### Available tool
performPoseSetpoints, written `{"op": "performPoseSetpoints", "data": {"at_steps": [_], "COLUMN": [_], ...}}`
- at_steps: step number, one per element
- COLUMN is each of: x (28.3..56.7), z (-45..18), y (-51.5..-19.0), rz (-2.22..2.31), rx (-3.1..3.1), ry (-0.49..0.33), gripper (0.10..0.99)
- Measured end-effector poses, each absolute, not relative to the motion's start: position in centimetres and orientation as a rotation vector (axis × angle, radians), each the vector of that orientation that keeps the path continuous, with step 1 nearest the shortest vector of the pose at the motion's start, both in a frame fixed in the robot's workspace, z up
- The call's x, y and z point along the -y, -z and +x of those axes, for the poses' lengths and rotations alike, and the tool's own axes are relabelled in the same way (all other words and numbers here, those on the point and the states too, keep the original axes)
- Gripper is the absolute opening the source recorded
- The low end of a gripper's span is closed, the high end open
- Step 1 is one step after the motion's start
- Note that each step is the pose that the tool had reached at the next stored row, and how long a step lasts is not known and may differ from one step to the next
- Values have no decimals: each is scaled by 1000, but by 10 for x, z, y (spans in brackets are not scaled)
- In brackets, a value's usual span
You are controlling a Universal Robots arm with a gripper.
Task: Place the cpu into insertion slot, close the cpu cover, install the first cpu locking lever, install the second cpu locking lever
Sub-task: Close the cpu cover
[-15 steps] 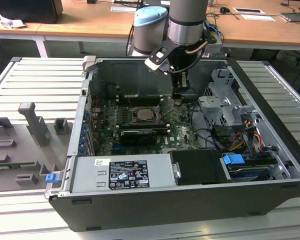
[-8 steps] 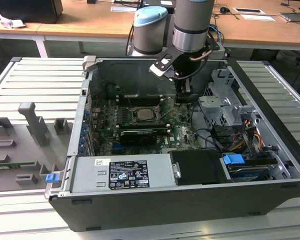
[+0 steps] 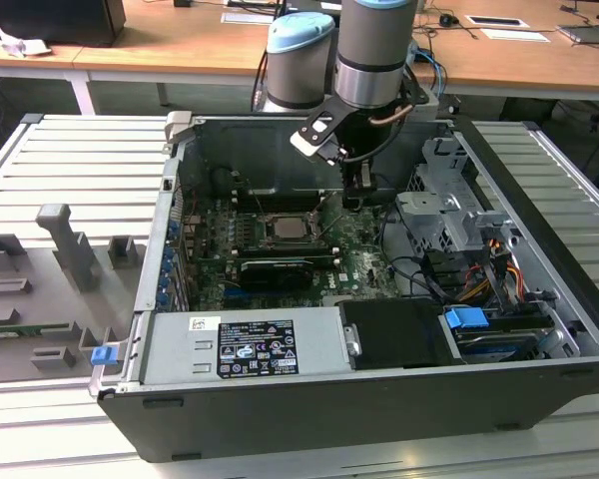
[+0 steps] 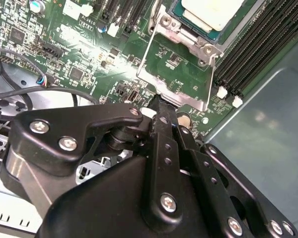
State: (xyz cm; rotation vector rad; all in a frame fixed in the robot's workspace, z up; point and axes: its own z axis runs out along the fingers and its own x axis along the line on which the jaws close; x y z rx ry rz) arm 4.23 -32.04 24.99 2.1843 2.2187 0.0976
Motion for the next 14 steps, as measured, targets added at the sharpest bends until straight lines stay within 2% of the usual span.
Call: {"op": "performPoseSetpoints", "data": {"at_steps": [14], "x": [320], "z": [39], "y": [-250], "rz": [2184], "rx": [-2219], "ry": [-97], "gripper": [106]}}
